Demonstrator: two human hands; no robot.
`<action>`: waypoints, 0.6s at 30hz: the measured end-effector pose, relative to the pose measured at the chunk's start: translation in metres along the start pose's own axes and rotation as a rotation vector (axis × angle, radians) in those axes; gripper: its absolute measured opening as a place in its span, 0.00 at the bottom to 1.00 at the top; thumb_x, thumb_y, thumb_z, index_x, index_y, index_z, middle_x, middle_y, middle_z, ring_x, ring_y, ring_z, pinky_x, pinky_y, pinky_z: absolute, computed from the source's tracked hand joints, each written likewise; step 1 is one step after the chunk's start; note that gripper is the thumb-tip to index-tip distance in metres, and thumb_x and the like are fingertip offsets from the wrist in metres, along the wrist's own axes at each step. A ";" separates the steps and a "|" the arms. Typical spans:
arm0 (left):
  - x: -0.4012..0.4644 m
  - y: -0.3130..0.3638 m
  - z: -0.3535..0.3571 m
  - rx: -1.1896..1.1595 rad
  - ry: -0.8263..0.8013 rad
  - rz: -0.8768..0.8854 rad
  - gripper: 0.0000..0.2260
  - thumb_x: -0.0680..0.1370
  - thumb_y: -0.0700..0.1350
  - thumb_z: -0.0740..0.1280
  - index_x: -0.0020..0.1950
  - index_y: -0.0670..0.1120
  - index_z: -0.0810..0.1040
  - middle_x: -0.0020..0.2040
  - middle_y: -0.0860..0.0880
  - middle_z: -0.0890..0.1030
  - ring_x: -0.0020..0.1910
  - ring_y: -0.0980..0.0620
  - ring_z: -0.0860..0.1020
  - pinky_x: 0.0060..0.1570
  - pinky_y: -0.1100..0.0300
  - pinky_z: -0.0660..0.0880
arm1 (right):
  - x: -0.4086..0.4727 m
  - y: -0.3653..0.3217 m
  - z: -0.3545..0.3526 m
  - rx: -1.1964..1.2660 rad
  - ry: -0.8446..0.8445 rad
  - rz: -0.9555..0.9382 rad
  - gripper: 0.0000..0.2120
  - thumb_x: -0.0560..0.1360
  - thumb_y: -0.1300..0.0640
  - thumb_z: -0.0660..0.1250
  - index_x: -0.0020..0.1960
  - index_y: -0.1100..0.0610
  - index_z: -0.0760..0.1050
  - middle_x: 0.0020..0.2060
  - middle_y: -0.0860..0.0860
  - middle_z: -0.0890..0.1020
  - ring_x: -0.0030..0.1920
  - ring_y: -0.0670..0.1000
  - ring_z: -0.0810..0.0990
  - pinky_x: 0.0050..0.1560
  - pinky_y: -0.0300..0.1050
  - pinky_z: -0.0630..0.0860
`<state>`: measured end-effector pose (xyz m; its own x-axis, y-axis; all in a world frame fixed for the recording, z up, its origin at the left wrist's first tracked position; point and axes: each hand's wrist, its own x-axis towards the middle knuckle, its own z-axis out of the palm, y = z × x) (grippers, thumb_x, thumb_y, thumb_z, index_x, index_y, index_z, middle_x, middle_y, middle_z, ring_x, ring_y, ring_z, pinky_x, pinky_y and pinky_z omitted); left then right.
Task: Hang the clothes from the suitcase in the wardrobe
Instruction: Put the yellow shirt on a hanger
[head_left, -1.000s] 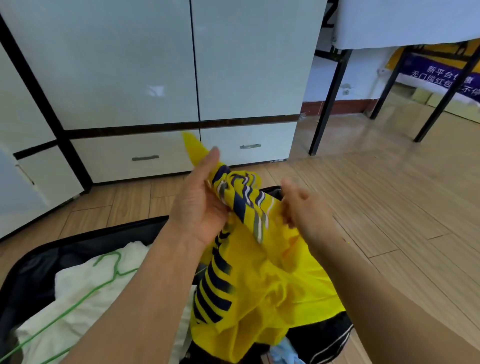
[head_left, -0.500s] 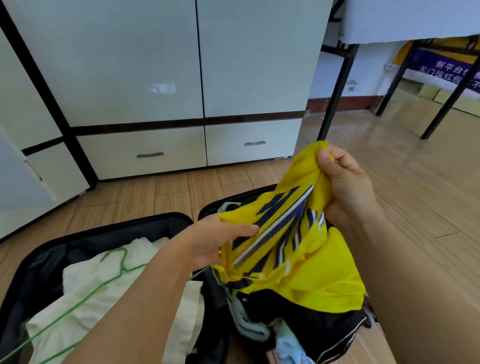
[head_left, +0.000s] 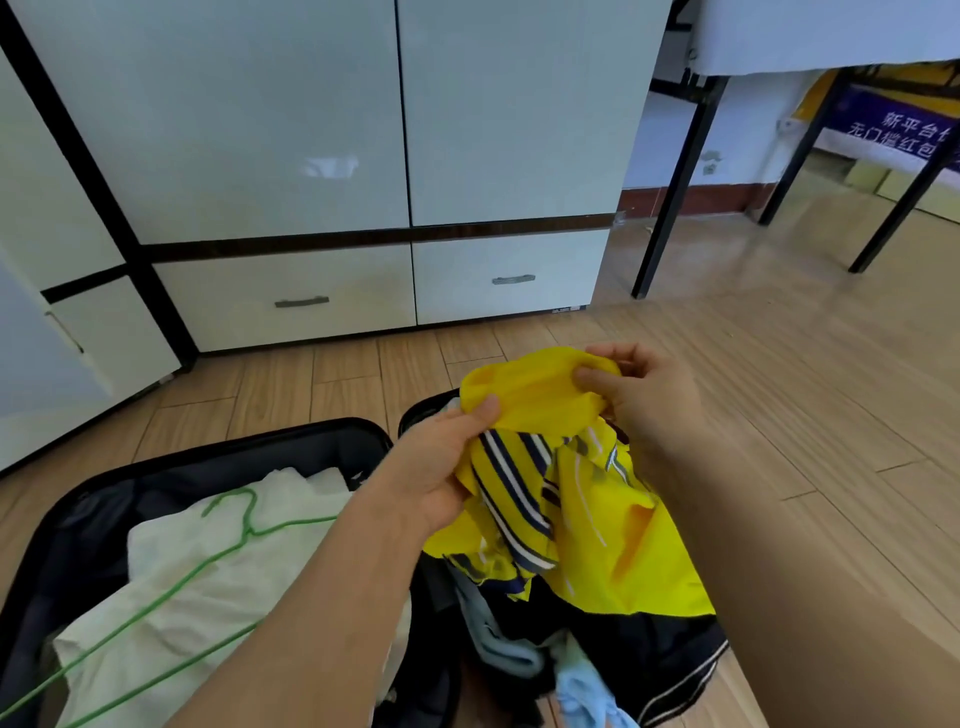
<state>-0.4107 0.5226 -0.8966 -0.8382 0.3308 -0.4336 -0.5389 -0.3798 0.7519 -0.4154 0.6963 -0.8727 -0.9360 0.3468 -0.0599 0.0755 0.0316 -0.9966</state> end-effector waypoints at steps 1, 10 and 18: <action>0.001 0.003 -0.004 -0.015 0.011 0.012 0.12 0.79 0.45 0.64 0.60 0.41 0.77 0.54 0.38 0.83 0.48 0.42 0.83 0.44 0.48 0.80 | 0.000 0.004 -0.002 -0.053 -0.006 -0.004 0.11 0.69 0.65 0.74 0.42 0.51 0.77 0.40 0.53 0.80 0.38 0.51 0.78 0.34 0.42 0.74; 0.004 0.006 -0.013 -0.157 0.122 -0.103 0.20 0.79 0.48 0.65 0.67 0.39 0.73 0.58 0.36 0.80 0.56 0.36 0.79 0.50 0.40 0.76 | -0.014 0.014 0.003 -0.193 -0.551 -0.053 0.19 0.64 0.64 0.78 0.33 0.53 0.66 0.33 0.51 0.73 0.36 0.47 0.73 0.31 0.38 0.71; 0.005 0.031 -0.023 -0.212 0.142 0.215 0.13 0.82 0.46 0.59 0.59 0.40 0.78 0.45 0.42 0.85 0.44 0.45 0.84 0.42 0.51 0.79 | -0.010 0.017 0.000 -1.283 -0.553 0.018 0.13 0.73 0.51 0.71 0.52 0.60 0.80 0.42 0.52 0.80 0.44 0.51 0.78 0.44 0.43 0.74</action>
<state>-0.4335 0.4927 -0.8873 -0.9298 0.1060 -0.3525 -0.3418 -0.6039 0.7200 -0.4047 0.6939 -0.8894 -0.9217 -0.0447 -0.3854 0.0654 0.9612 -0.2680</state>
